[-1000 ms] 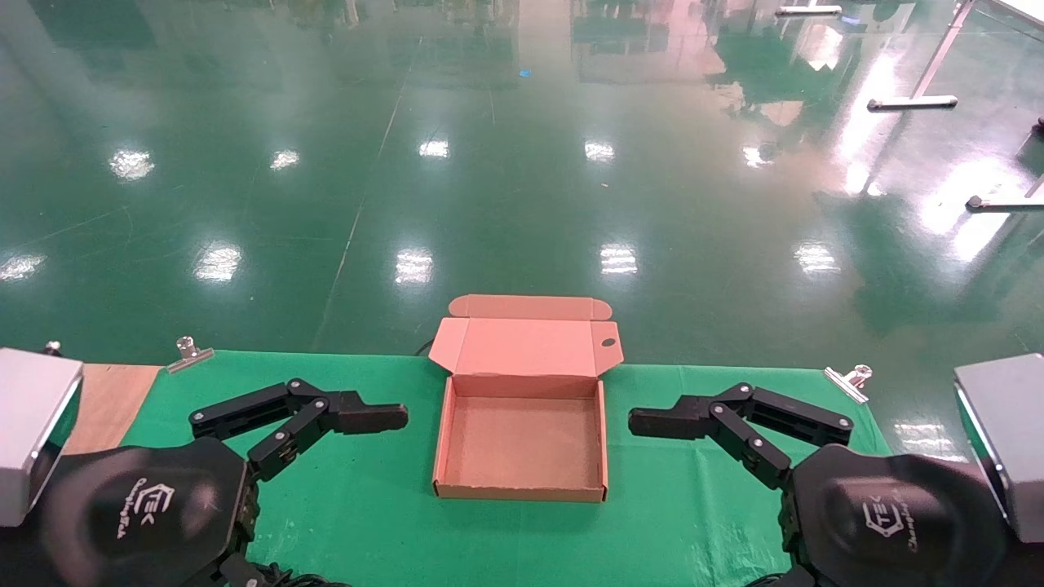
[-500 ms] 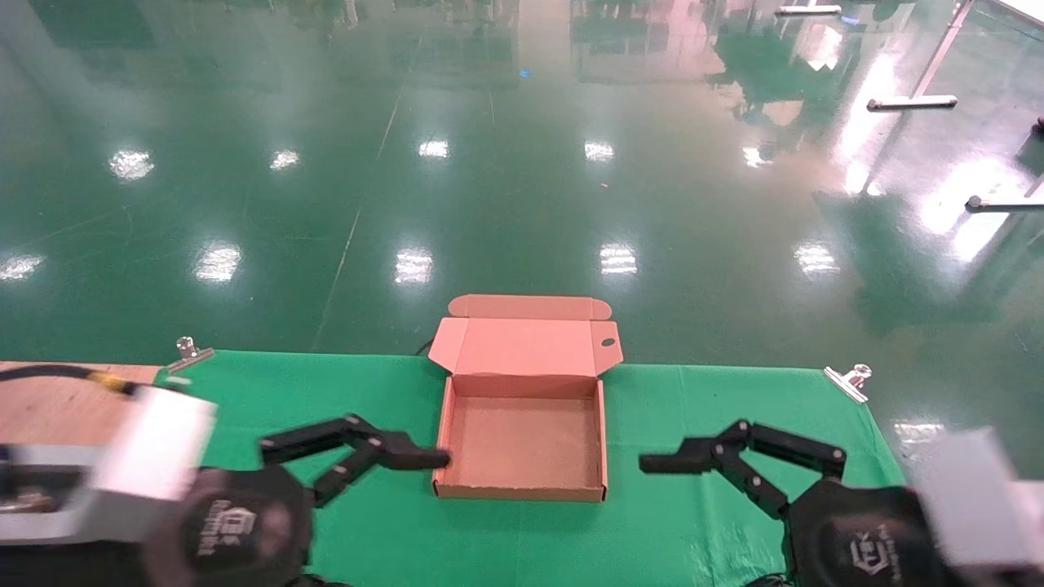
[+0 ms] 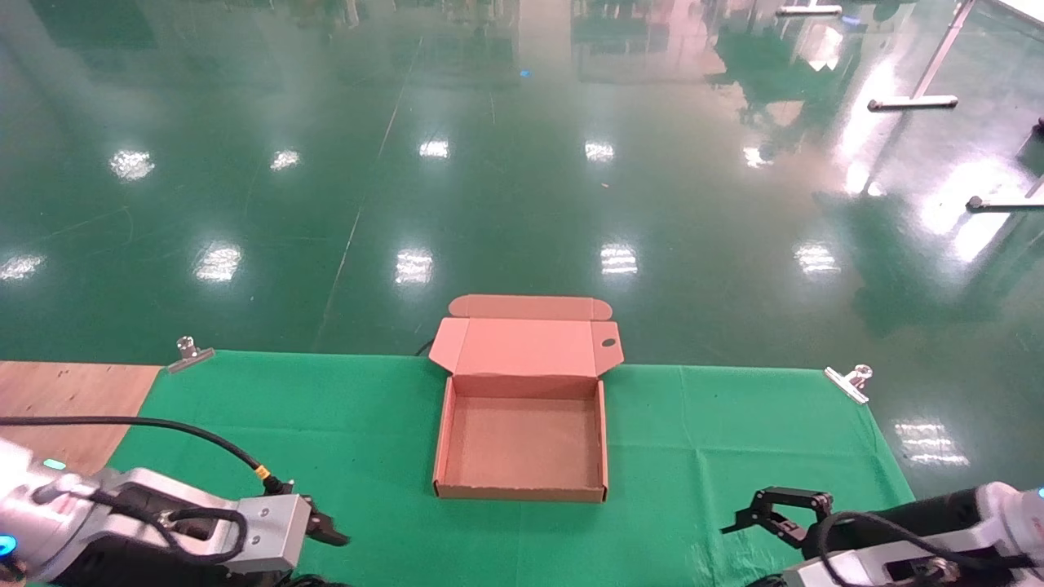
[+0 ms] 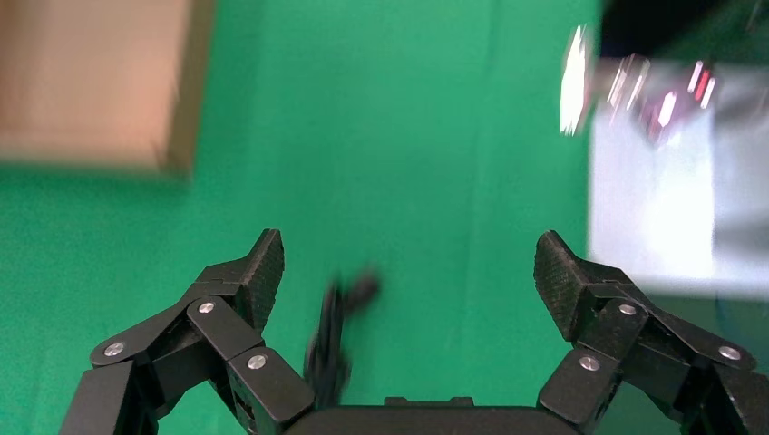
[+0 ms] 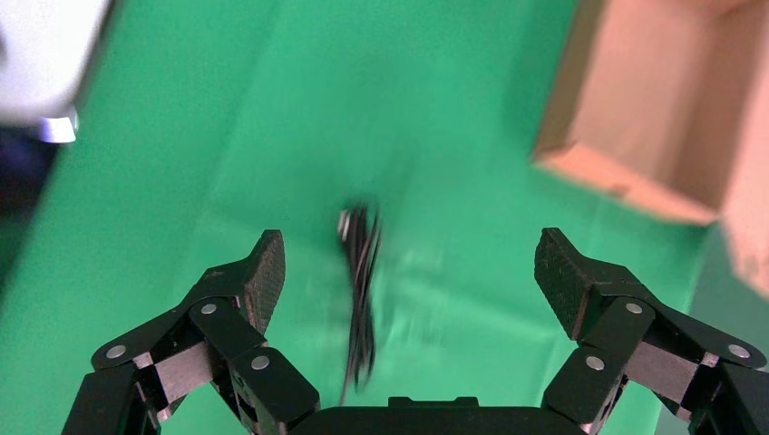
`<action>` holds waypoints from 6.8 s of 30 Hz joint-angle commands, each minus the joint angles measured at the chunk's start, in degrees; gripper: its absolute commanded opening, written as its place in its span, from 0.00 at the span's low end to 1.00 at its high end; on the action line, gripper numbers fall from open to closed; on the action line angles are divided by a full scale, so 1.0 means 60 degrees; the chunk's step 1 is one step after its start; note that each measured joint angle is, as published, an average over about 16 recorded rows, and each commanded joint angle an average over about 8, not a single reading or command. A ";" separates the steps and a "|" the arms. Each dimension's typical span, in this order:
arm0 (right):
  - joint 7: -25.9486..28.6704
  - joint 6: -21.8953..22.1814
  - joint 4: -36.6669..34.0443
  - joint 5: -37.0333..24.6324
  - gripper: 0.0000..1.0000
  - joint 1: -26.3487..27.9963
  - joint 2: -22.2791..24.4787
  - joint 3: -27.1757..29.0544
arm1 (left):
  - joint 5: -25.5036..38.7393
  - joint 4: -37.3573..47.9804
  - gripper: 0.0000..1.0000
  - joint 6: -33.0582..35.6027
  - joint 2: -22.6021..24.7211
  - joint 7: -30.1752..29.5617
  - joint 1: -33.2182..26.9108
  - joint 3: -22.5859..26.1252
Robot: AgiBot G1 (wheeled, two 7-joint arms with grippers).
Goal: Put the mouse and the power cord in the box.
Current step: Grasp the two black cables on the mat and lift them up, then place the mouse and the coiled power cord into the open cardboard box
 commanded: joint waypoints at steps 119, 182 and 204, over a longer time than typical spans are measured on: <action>-0.5070 -0.0772 -0.9796 -0.1022 0.00 0.6834 -0.4413 -0.0421 | 0.2145 0.5104 0.00 -0.0378 0.3160 0.3765 -0.5722 0.0941; -0.4592 -0.0147 -0.9134 -0.0277 0.00 0.5968 -0.4044 -0.1021 | 0.0638 0.3820 0.80 -1.1607 0.5441 0.0609 0.0182 0.5554; -0.4769 -0.0381 -0.9708 -0.0343 0.00 0.6494 -0.4454 -0.1123 | -0.0882 0.3651 1.00 -1.1242 0.5248 0.1200 -0.0327 0.5966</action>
